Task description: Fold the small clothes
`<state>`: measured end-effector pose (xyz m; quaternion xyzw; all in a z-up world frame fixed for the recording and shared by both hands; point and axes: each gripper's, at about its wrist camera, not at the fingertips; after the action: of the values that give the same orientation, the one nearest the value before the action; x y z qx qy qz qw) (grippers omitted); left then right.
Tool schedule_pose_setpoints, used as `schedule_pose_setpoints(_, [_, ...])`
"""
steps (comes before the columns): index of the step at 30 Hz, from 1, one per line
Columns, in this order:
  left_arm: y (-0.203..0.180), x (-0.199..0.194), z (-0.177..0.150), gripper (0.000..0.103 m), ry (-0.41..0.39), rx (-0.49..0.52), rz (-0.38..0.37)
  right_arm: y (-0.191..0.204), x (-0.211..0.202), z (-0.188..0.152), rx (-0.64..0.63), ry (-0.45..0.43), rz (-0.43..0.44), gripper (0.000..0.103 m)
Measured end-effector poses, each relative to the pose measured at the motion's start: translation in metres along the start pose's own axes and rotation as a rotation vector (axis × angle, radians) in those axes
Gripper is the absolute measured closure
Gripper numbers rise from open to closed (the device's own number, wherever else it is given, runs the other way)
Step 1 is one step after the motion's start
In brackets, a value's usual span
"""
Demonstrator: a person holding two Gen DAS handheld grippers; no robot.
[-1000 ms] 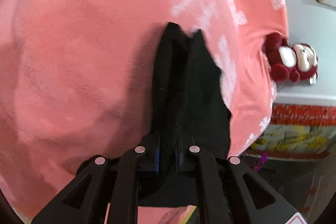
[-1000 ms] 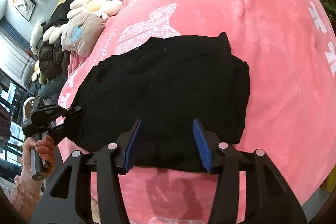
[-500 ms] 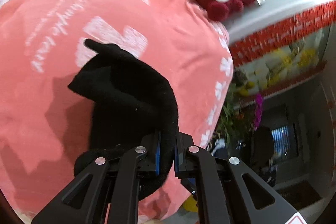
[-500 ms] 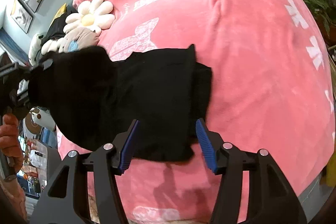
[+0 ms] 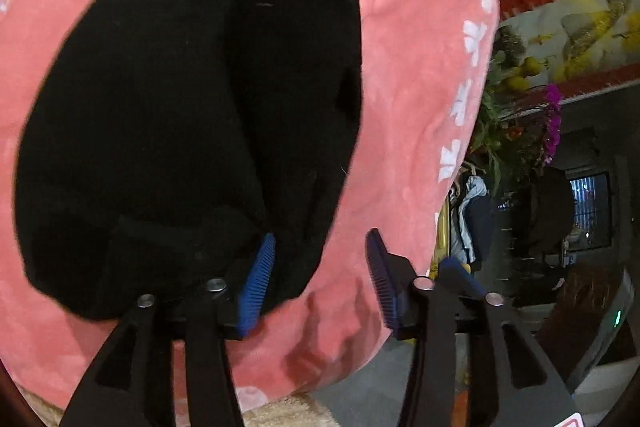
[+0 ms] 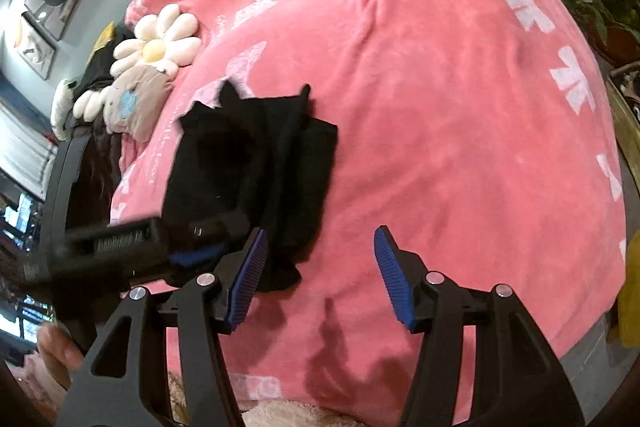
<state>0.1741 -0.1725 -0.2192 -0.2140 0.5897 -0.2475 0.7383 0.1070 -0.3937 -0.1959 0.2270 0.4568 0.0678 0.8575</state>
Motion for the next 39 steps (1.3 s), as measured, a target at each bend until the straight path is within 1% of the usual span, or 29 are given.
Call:
schedule_pose_setpoints(1, [-0.002,-0.009,-0.003,0.036,-0.025,0.020,0.008,0.002,0.002,0.003,-0.008,-0.003,0.020,0.046])
schedule_pose_setpoints(3, [-0.003,-0.027,-0.010,0.034,-0.059,0.051,0.007,0.010,0.012,0.015,-0.033,0.001,0.080,0.037])
schedule_pose_setpoints(6, [0.002,-0.050,-0.023,0.032,-0.078,0.078,0.029,0.023,0.034,0.034,-0.070,0.025,0.122,0.036])
schedule_pose_setpoints(7, [0.006,-0.058,-0.025,0.032,-0.085,0.084,0.034,0.027,0.047,0.041,-0.082,0.048,0.125,0.036])
schedule_pose_setpoints(8, [0.007,-0.062,-0.025,0.032,-0.092,0.086,0.052,0.030,0.054,0.044,-0.087,0.063,0.116,0.036])
schedule_pose_setpoints(10, [0.016,-0.074,-0.029,0.032,-0.118,0.107,0.125,0.033,0.071,0.044,-0.078,0.106,0.127,0.036])
schedule_pose_setpoints(11, [0.020,-0.080,-0.029,0.032,-0.132,0.124,0.168,0.035,0.079,0.040,-0.065,0.131,0.118,0.036])
schedule_pose_setpoints(13, [0.027,-0.087,-0.029,0.032,-0.151,0.136,0.225,0.040,0.085,0.033,-0.068,0.159,0.139,0.045])
schedule_pose_setpoints(14, [0.031,-0.091,-0.028,0.032,-0.156,0.134,0.230,0.045,0.086,0.028,-0.075,0.165,0.149,0.054])
schedule_pose_setpoints(15, [0.034,-0.091,-0.027,0.032,-0.159,0.127,0.232,0.050,0.088,0.024,-0.087,0.173,0.144,0.075])
schedule_pose_setpoints(16, [0.039,-0.093,-0.026,0.032,-0.161,0.110,0.238,0.056,0.093,0.021,-0.116,0.193,0.131,0.091])
schedule_pose_setpoints(17, [0.042,-0.093,-0.026,0.032,-0.161,0.102,0.235,0.057,0.093,0.022,-0.120,0.196,0.137,0.095])
schedule_pose_setpoints(18, [0.046,-0.094,-0.026,0.032,-0.158,0.092,0.233,0.060,0.086,0.027,-0.125,0.179,0.153,0.096])
schedule_pose_setpoints(20, [0.052,-0.095,-0.026,0.032,-0.152,0.072,0.241,0.067,0.061,0.040,-0.171,0.108,0.167,0.096])
schedule_pose_setpoints(21, [0.050,-0.093,-0.026,0.032,-0.150,0.067,0.235,0.066,0.053,0.043,-0.193,0.087,0.148,0.096])
schedule_pose_setpoints(22, [0.052,-0.094,-0.027,0.032,-0.149,0.065,0.235,0.060,0.056,0.043,-0.223,0.101,0.084,0.095])
schedule_pose_setpoints(23, [0.052,-0.095,-0.028,0.032,-0.148,0.066,0.234,0.053,0.064,0.041,-0.241,0.124,0.010,0.092])
schedule_pose_setpoints(24, [0.054,-0.096,-0.030,0.032,-0.147,0.069,0.229,0.039,0.074,0.035,-0.232,0.154,-0.104,0.089])
schedule_pose_setpoints(25, [0.055,-0.097,-0.032,0.032,-0.147,0.068,0.229,0.032,0.077,0.031,-0.199,0.181,-0.144,0.089])
schedule_pose_setpoints(26, [0.055,-0.097,-0.031,0.032,-0.146,0.067,0.226,0.022,0.070,0.024,-0.128,0.195,-0.097,0.089])
schedule_pose_setpoints(27, [0.056,-0.097,-0.031,0.032,-0.142,0.065,0.217,0.020,0.059,0.017,-0.086,0.182,-0.035,0.087])
schedule_pose_setpoints(28, [0.058,-0.098,-0.032,0.032,-0.142,0.064,0.214,0.021,0.048,0.010,-0.061,0.168,0.005,0.083])
schedule_pose_setpoints(29, [0.060,-0.099,-0.034,0.032,-0.146,0.061,0.217,0.024,0.038,0.000,-0.035,0.158,0.038,0.067])
schedule_pose_setpoints(30, [0.061,-0.099,-0.034,0.032,-0.149,0.056,0.215,0.027,0.032,-0.010,-0.005,0.159,0.070,0.060])
schedule_pose_setpoints(32, [0.063,-0.099,-0.035,0.032,-0.146,0.048,0.215,0.033,0.030,-0.023,0.026,0.169,0.114,0.059])
schedule_pose_setpoints(35, [0.061,-0.099,-0.036,0.032,-0.140,0.054,0.223,0.038,0.040,-0.039,0.091,0.203,0.174,0.053])
schedule_pose_setpoints(37, [0.057,-0.102,-0.038,0.032,-0.148,0.080,0.234,0.042,0.052,-0.040,0.098,0.226,0.169,0.053])
schedule_pose_setpoints(38, [0.055,-0.103,-0.038,0.032,-0.153,0.093,0.243,0.045,0.058,-0.040,0.084,0.229,0.180,0.068])
schedule_pose_setpoints(39, [0.054,-0.104,-0.039,0.032,-0.156,0.102,0.250,0.046,0.060,-0.036,0.058,0.224,0.176,0.101])
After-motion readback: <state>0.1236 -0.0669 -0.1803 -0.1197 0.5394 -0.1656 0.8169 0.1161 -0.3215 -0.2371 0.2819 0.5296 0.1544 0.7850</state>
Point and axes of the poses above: each gripper's, at about its wrist camera, not at the fingertips, and x roughly the way its jaws point, y to its left, z to its top, and after that the axes turned 3 degrees about -z, right-handed
